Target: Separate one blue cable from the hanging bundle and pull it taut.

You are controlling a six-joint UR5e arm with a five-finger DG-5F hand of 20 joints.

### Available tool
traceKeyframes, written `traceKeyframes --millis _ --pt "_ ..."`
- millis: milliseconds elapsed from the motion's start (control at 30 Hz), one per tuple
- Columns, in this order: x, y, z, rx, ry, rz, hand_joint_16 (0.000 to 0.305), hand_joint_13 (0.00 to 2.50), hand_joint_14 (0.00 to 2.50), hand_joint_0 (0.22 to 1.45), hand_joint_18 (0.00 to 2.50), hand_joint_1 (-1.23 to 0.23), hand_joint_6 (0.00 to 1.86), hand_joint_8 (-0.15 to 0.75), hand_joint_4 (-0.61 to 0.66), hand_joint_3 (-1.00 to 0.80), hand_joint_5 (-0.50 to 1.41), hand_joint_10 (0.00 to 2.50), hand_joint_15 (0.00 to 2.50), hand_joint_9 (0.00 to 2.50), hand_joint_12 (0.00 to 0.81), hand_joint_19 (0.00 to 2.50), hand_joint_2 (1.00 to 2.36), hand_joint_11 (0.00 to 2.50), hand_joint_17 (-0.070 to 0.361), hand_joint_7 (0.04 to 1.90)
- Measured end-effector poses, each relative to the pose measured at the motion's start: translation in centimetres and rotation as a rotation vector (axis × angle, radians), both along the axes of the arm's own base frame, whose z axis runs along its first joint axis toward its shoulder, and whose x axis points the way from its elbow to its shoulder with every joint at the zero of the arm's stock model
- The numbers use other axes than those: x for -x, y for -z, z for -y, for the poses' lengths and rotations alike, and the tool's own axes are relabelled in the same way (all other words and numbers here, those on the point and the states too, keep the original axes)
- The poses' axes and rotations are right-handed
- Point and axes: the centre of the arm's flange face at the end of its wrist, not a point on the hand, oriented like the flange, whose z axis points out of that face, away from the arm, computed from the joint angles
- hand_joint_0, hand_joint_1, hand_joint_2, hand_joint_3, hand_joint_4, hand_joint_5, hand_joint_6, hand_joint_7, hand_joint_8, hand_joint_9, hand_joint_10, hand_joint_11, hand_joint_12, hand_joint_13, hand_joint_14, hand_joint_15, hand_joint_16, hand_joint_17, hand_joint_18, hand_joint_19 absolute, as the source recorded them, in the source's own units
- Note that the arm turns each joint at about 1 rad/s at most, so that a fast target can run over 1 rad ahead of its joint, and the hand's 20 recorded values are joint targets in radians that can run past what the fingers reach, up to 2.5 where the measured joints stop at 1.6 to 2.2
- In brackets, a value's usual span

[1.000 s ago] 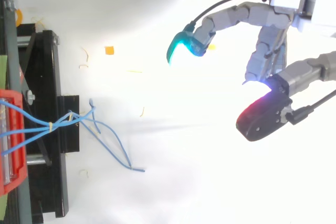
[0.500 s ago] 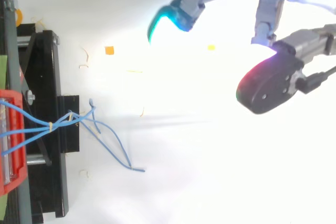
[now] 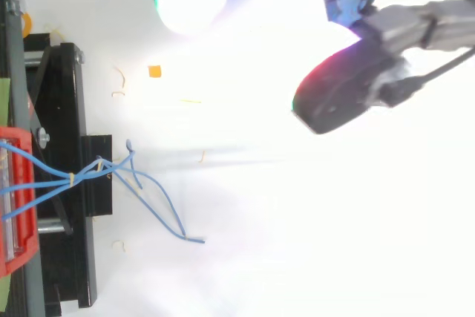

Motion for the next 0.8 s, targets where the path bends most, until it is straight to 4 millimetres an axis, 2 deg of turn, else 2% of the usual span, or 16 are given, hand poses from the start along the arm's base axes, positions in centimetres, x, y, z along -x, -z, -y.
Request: traceKeyframes --millis 67,133,300,367,533,633,800 --pt "-0.9 1.7 -0.2 -0.001 -0.012 0.004 0.086 2.19 0.03 0.33 2.08 -0.44 0.5 0.236 0.19 -0.5 -0.18 0.03 1.12 2.15 0.382 0.52 1.0 1.04 0.194 0.61" --pt "-1.7 2.6 -0.4 0.0 -0.027 0.024 0.087 2.18 0.03 0.33 2.03 -0.45 0.5 0.229 0.17 -0.5 -0.17 0.04 1.14 2.18 0.394 0.52 1.0 1.1 0.195 0.61" --pt "-2.8 3.1 -0.8 0.071 -0.056 0.067 0.087 2.14 0.02 0.33 1.97 -0.46 0.5 0.238 0.15 -0.5 -0.16 0.04 1.17 2.16 0.399 0.51 1.0 1.17 0.196 0.6" --pt "-3.3 4.1 -0.9 0.109 -0.061 0.063 0.087 1.98 0.02 0.33 1.84 -0.46 0.5 0.264 0.14 -0.5 -0.16 0.03 1.15 1.99 0.413 0.5 1.0 1.2 0.196 0.6" --pt "-5.5 8.1 -1.5 0.104 -0.092 0.092 0.088 1.78 0.02 0.33 1.59 -0.47 0.5 0.279 0.14 -0.5 -0.15 0.03 1.15 1.83 0.433 0.51 1.0 1.27 0.198 0.59" --pt "-7.0 9.5 -2.3 0.087 -0.113 0.143 0.089 1.77 0.02 0.33 1.56 -0.47 0.5 0.286 0.17 -0.5 -0.14 0.03 1.16 1.82 0.438 0.52 1.0 1.3 0.2 0.59" --pt "-7.7 11.2 -3.1 0.075 -0.128 0.156 0.089 1.75 0.02 0.32 1.55 -0.47 0.5 0.29 0.19 -0.5 -0.13 0.02 1.17 1.85 0.437 0.51 1.0 1.44 0.199 0.61"
